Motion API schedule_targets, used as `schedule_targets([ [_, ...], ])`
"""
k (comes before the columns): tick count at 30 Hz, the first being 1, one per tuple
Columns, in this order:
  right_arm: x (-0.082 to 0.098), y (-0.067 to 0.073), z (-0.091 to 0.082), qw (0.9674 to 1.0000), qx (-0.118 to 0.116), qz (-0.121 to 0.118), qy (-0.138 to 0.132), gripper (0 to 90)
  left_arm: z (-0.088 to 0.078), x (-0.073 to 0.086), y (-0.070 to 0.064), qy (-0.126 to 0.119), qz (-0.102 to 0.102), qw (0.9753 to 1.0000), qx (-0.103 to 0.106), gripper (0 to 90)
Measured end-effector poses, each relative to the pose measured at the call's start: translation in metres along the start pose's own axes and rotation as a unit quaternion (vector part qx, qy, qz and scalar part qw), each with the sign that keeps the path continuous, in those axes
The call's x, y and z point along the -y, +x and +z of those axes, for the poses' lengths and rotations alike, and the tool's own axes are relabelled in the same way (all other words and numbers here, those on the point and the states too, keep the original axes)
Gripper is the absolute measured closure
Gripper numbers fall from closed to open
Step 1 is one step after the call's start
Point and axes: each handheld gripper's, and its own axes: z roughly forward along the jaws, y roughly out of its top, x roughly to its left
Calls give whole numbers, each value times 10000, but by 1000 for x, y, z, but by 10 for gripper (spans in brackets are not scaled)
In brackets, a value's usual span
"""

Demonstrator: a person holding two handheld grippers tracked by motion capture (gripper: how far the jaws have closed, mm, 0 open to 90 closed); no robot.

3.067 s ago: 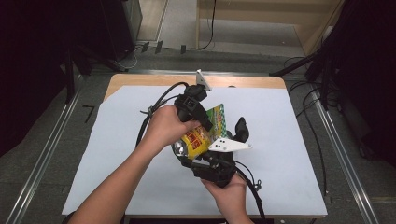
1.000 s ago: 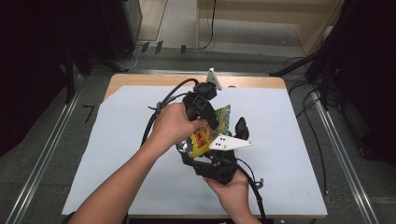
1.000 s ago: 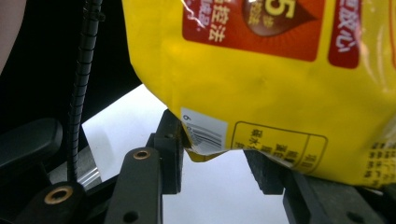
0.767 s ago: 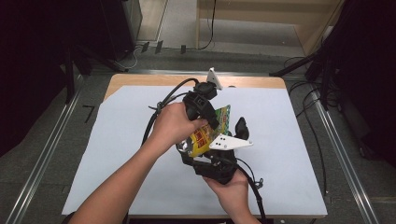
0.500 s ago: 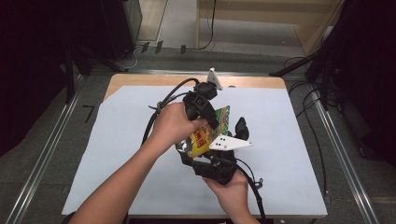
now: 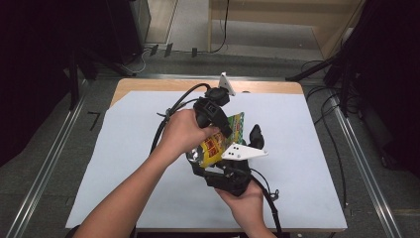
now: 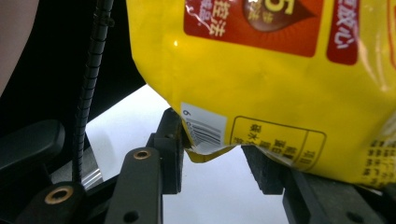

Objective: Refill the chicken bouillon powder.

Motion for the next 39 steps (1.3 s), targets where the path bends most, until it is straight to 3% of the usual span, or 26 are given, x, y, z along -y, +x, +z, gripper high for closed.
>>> schedule_targets([
  [39,1,0,1,10000,27,-41,7,623,0,2,0,-43,-5,10000,29,821],
])
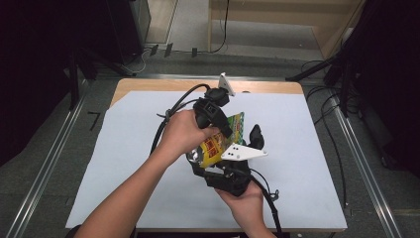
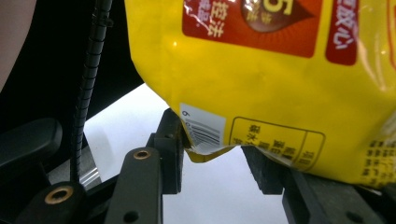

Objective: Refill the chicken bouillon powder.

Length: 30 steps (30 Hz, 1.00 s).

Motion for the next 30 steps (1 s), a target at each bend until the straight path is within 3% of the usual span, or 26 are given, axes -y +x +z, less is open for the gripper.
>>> schedule_targets([
  [30,0,0,0,10000,-2,9,-1,625,0,0,-1,-1,24,10000,-17,820],
])
